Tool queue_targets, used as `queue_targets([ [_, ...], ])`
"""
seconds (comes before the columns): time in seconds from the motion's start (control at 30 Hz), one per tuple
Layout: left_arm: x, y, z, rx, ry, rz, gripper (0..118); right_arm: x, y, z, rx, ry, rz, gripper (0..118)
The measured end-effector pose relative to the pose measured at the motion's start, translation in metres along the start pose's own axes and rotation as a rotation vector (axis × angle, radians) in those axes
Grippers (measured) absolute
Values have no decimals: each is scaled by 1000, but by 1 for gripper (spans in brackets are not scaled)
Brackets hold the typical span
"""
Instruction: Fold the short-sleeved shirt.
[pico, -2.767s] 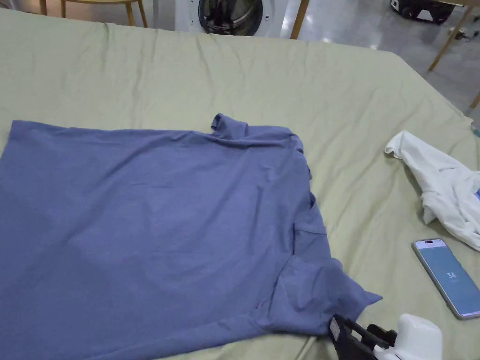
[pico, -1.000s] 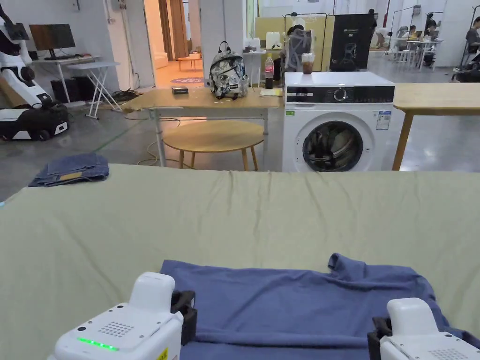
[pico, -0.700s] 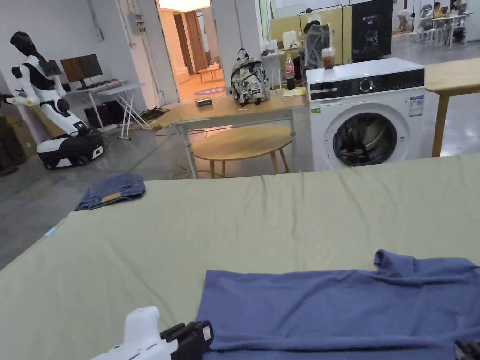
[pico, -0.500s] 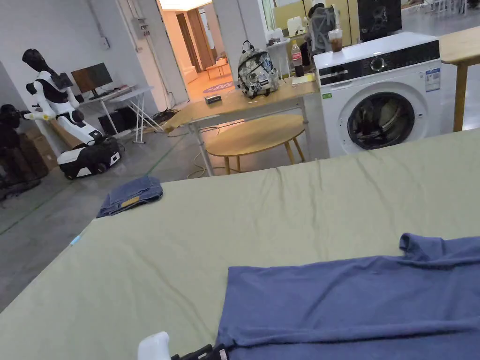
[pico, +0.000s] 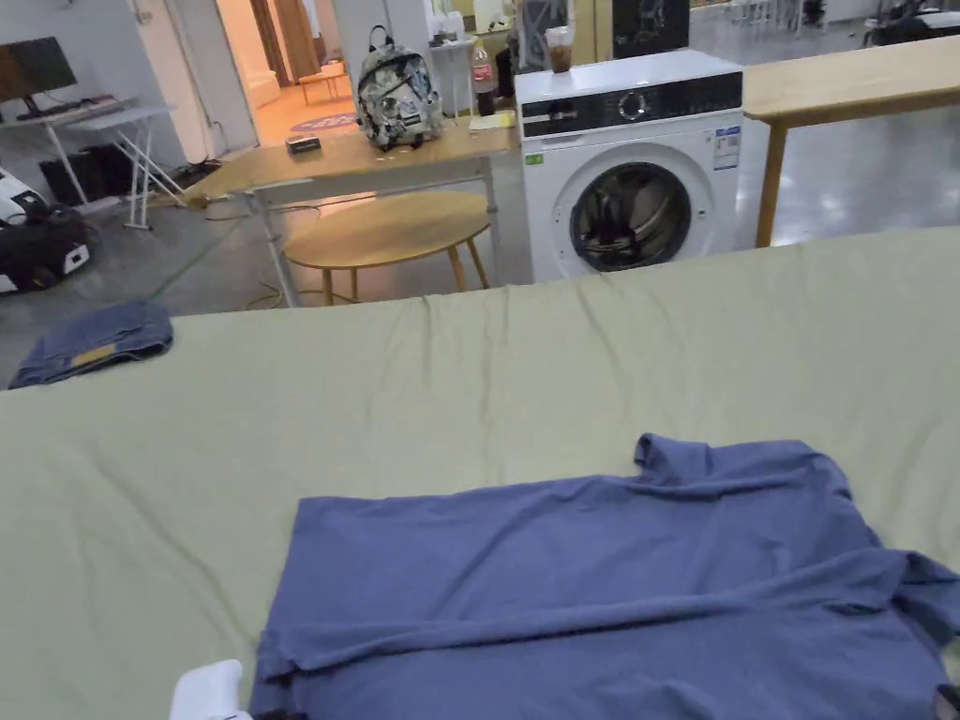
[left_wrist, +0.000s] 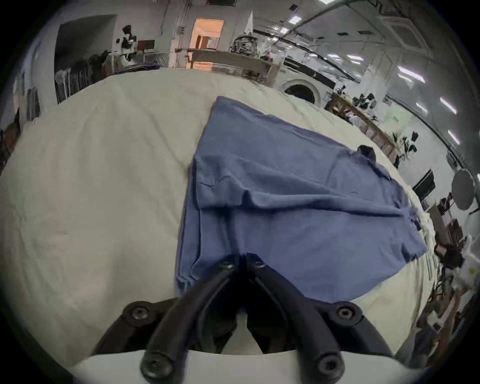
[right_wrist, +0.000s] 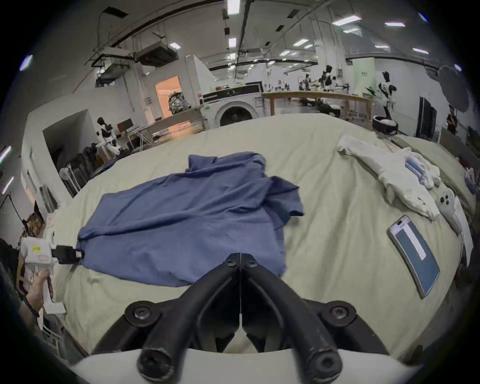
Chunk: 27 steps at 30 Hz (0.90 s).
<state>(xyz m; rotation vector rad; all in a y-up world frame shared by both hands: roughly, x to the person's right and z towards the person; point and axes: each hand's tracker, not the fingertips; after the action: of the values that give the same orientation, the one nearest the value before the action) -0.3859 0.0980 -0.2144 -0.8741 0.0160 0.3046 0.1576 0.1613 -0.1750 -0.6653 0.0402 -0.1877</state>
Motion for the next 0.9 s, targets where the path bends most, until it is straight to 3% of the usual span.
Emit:
queue_targets([
  [0.03,2,1,0,-3,6,-7,0,6,2,-5,14,-38,-18,0],
  [0.07,3,1,-1,-5,12,-14,0,12,3,-11,18,-67,-28,11],
  [0.13,13,-4,5,-3,20,-27,0,23,5,-31,-27,-83,-83,54],
  [0.17,13,-4,5,-4,21,-28,0,28,7,-41,-45,-76,-113,64],
  [0.27,16,-5,9,-4,15,-21,0,34,6,-79,-111,-48,-184,62],
  [0.3,16,-5,10,-3,10,-15,0,34,2,-91,-145,-27,-173,52],
  [0.33,16,-7,11,-2,4,-10,0,34,-1,-101,-194,-24,-151,34],
  [0.37,20,-6,16,0,0,-7,0,28,-3,-102,-189,-91,-108,25],
  [0.47,20,-8,22,7,-29,7,0,29,5,-84,-157,-39,-82,7],
  [0.6,16,-3,53,104,-24,-50,0,23,20,-50,-90,-104,-36,6],
  [0.73,18,-1,96,200,-12,-72,0,31,29,-26,-59,-22,-107,6],
  [0.83,11,-15,128,207,-53,-49,0,29,24,0,-46,-62,-46,6],
  [0.9,3,-30,139,197,-67,-46,0,35,12,18,-49,-56,-62,6],
])
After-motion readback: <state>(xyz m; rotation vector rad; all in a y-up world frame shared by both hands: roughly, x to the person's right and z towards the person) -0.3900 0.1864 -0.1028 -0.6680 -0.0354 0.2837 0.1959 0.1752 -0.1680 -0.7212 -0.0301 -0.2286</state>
